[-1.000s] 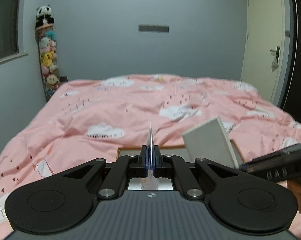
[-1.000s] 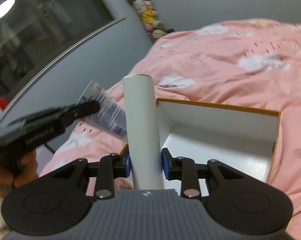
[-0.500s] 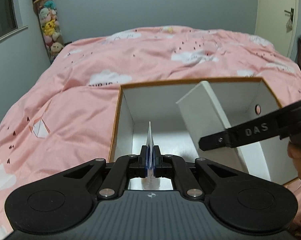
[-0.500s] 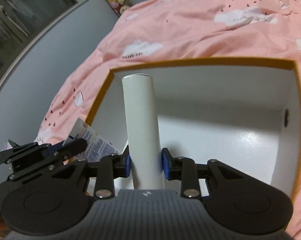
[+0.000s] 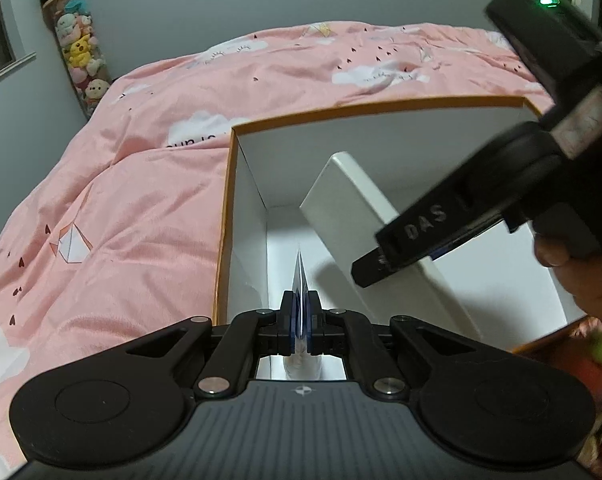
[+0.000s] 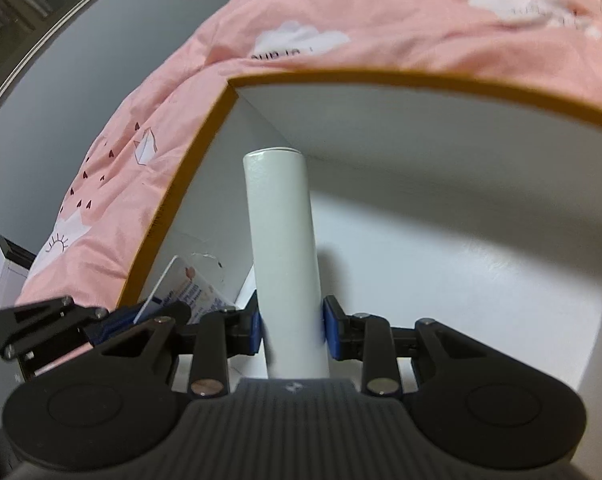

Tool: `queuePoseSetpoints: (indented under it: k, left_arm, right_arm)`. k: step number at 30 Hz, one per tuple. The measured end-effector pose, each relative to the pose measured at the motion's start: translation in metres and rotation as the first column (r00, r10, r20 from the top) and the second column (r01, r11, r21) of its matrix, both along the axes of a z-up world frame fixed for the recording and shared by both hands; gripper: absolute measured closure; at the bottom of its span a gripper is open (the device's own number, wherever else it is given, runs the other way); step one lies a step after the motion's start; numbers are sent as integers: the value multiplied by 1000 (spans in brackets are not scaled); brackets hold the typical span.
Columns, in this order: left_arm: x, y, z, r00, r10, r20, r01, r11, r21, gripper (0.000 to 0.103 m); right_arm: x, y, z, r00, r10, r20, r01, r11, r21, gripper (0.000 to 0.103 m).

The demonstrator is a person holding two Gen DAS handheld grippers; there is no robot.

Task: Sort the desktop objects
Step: 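Lower the white bottle into the box with the right gripper while the left holds the tube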

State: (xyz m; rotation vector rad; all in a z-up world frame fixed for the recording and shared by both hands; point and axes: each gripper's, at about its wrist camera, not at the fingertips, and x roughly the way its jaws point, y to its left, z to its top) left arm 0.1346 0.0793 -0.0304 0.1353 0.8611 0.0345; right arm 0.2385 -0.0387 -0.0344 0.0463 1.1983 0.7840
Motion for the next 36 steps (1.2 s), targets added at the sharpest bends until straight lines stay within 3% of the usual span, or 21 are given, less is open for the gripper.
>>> queuePoseSetpoints:
  k: [7,17,20,24,36]
  left_arm:
    - [-6,5,-5,999,-30,17,30,1000,11,98]
    - [-4,12,-8,997,-38,69,36,999,25,97]
    - [-10,9,-6,992,-62,112,54,996,74,98]
    - [-14,13,-4,988,-87,128,77,994,83,98]
    - [-28,39,-2,989,-21,143,27,999,-44,98]
  right_arm:
    - [2,8,-17,997,-27,-68,27,1000,-12,71]
    - [-2,10,-21,998,-21,-56,20,999,-36,70]
    - [-4,6,-21,999,-20,-51,18,999,-39,70]
    - [-4,5,-22,999,-21,-48,19,999,-38,70]
    - [4,-7,-22,996,-47,-74,45,999,-22,70]
